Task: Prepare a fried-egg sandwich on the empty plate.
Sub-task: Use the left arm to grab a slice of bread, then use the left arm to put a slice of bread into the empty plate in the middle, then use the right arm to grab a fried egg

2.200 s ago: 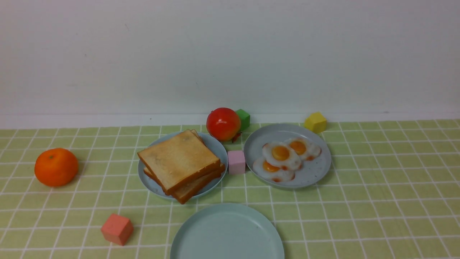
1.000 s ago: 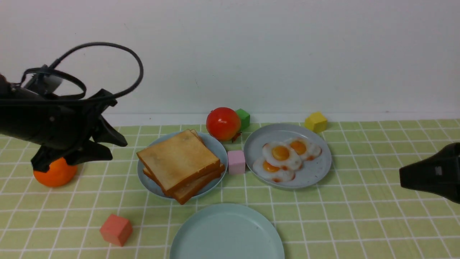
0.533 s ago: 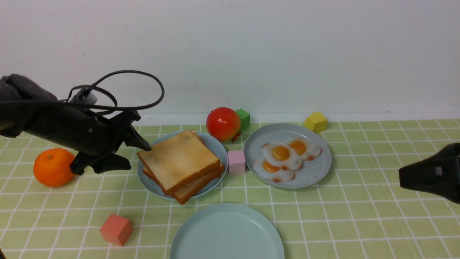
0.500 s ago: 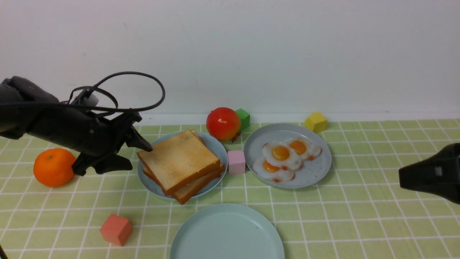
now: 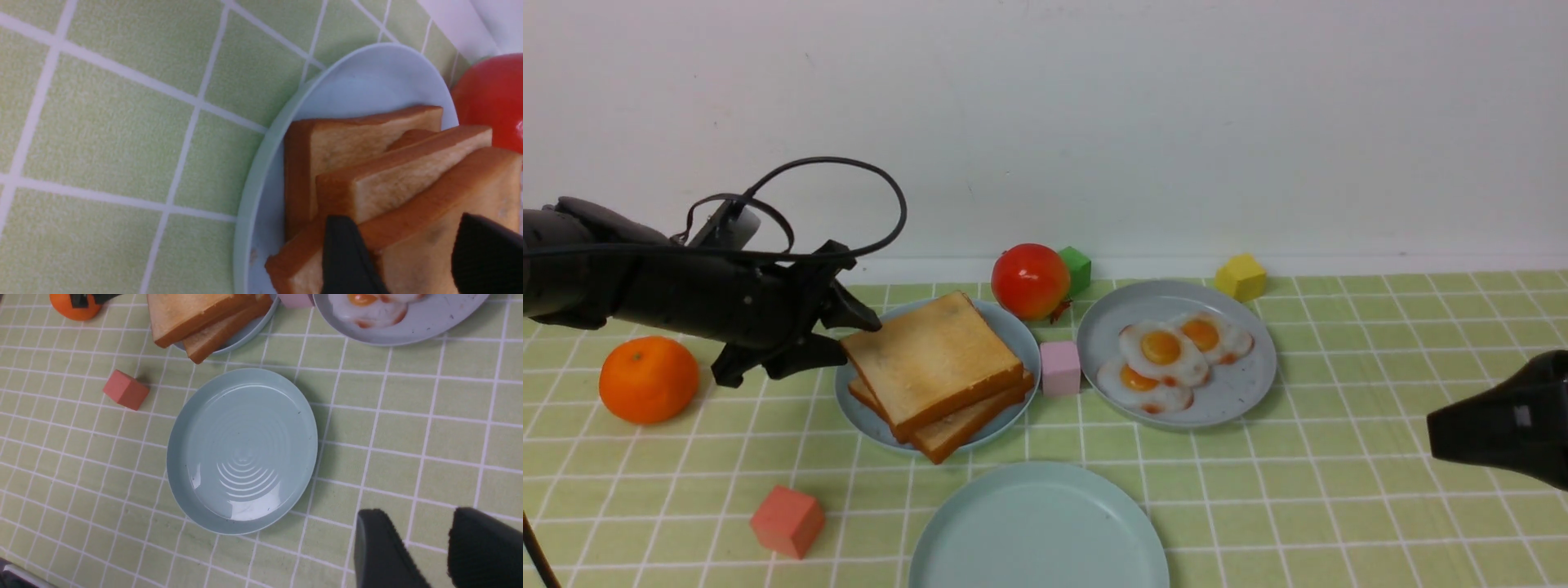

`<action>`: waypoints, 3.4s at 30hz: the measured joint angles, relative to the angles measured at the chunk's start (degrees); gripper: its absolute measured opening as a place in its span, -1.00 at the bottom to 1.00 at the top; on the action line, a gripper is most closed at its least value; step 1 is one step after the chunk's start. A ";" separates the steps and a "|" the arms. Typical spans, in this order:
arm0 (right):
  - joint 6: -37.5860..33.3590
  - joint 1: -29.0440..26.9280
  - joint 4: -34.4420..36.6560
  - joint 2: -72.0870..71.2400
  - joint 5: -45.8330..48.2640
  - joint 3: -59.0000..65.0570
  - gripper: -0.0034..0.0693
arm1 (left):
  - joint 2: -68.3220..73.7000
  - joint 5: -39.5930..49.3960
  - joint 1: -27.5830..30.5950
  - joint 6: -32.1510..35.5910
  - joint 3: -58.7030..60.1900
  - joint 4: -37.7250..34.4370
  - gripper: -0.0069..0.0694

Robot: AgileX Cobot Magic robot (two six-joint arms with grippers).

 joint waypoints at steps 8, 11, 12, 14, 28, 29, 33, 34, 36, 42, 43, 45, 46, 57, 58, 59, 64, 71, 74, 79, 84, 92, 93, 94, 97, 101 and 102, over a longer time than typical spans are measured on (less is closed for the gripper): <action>0.05 0.00 0.00 0.00 0.98 0.00 -0.16 | 0.00 0.88 0.00 3.02 0.00 0.84 -0.71; 0.05 0.00 0.00 0.00 1.27 0.00 -0.16 | -1.23 1.54 0.00 4.53 0.00 0.98 -0.79; 0.05 0.00 0.00 0.00 1.27 0.00 -0.16 | -2.36 1.85 0.00 5.27 0.00 1.11 -0.79; 0.05 0.00 0.00 0.00 1.31 0.00 -0.16 | -4.88 3.63 0.00 7.42 0.00 1.11 -0.79; 0.05 0.00 1.70 0.00 1.71 0.00 -0.26 | -11.17 1.44 -14.71 13.54 16.82 1.08 -0.79; 0.05 0.00 2.54 0.00 1.71 0.00 -0.26 | -11.17 -1.02 -15.69 13.54 18.02 1.20 -0.79; 0.05 0.00 3.57 0.00 1.71 0.00 -0.25 | -11.17 -5.05 -17.49 13.49 19.34 2.32 -0.79; 0.05 0.00 3.57 0.00 1.71 0.00 -0.25 | -11.17 -5.38 -17.85 13.41 19.46 2.51 -0.78; 0.05 0.00 3.59 0.00 1.76 0.00 -0.25 | -11.17 -5.39 -18.05 12.63 19.46 2.51 -0.74; 0.33 0.00 5.52 0.46 0.94 0.00 -0.25 | -11.35 -5.26 -18.05 10.89 19.46 4.03 -0.42; 1.33 0.00 5.93 0.84 0.13 0.00 -0.25 | -11.49 -5.04 -18.05 10.76 19.46 4.57 -0.33; 5.05 0.00 6.13 2.10 -2.12 0.00 -0.23 | -12.22 -4.41 -18.05 10.71 19.52 5.49 -0.14; 7.13 0.00 6.13 3.23 -3.55 0.00 -0.21 | -13.02 -3.96 -18.05 10.71 19.52 5.86 -0.04; 10.61 0.00 14.43 21.79 -20.73 0.00 0.21 | -27.49 4.25 -18.05 6.62 12.54 15.23 0.30; 8.58 0.00 18.88 24.67 -23.37 -0.07 0.23 | -29.40 6.03 -18.05 6.05 10.20 16.86 0.27; 8.13 0.00 19.51 25.07 -23.70 -0.07 0.23 | -30.01 6.65 -18.05 5.98 9.41 17.14 0.26; -14.88 -0.69 34.20 35.18 -24.41 -3.57 0.24 | -35.49 13.03 -18.05 0.74 0.82 24.54 -0.03; -16.03 -0.44 33.81 47.47 -19.14 -14.11 0.24 | -36.07 19.70 -18.17 -15.77 -5.21 50.31 -0.59; -7.32 1.32 22.22 51.03 -19.53 -18.80 0.24 | -36.00 20.39 -20.05 -20.41 -5.51 55.63 -0.77; 9.21 4.84 6.59 55.52 -19.71 -24.94 0.24 | -35.01 20.04 -27.41 -21.89 -5.74 56.93 -0.85; 23.20 5.13 0.79 60.72 -20.91 -27.98 0.24 | -32.43 19.50 -31.01 -23.56 -5.74 58.55 -0.85; 26.72 5.13 4.82 63.65 -26.28 -28.17 0.24 | -31.05 19.44 -31.01 -23.87 -5.74 59.00 -0.85; 26.84 5.13 5.33 64.20 -27.33 -28.28 0.24 | -31.05 19.44 -31.01 -23.87 -5.74 59.00 -0.85; 26.84 5.13 5.44 64.27 -27.65 -28.28 0.24 | -31.05 19.44 -31.01 -23.87 -5.74 59.00 -0.85; 26.90 5.13 6.92 65.14 -29.10 -28.56 0.24 | -31.05 19.50 -31.01 -23.99 -5.74 59.00 -0.85; 26.90 5.13 7.84 65.74 -29.66 -28.56 0.13 | -31.05 19.61 -31.01 -23.99 -5.74 59.00 -0.85; 26.90 5.13 7.84 65.71 -29.71 -28.56 0.12 | -31.05 19.61 -31.01 -23.99 -5.74 59.00 -0.85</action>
